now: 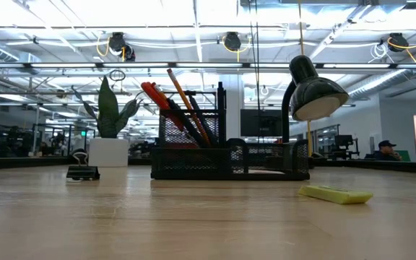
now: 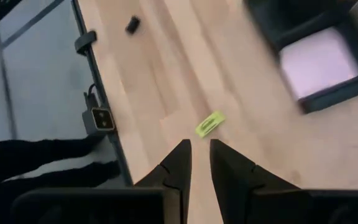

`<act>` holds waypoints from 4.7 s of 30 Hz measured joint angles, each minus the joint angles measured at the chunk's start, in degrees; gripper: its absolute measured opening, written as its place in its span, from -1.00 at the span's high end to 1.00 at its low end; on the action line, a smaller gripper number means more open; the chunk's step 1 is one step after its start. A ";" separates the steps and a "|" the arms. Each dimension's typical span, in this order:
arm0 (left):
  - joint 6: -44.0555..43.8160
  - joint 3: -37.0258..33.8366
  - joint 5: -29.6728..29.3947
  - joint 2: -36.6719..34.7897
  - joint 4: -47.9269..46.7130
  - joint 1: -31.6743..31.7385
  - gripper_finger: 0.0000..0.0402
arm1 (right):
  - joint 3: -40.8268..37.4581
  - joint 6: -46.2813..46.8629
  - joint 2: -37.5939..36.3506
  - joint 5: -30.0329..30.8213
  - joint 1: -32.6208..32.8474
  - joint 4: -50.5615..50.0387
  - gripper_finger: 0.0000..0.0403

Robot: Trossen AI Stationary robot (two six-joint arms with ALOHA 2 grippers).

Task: Pick and place office supplies into organizer
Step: Put the green eraser into the desk organizer

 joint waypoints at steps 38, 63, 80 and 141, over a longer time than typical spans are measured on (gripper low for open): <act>4.07 0.00 -0.11 0.02 0.12 -0.01 0.38 | -27.30 14.35 -0.37 -8.91 1.42 39.32 0.76; 10.37 0.00 1.92 0.02 -2.32 -0.12 0.38 | -7.74 20.75 7.07 6.00 9.63 14.93 1.00; 13.44 0.00 3.93 0.04 -2.39 -0.93 0.38 | 9.61 32.57 26.16 8.16 8.25 4.80 1.00; 13.38 0.00 1.33 0.04 -3.46 -1.26 0.38 | 3.23 39.78 29.99 -0.74 2.09 8.94 0.62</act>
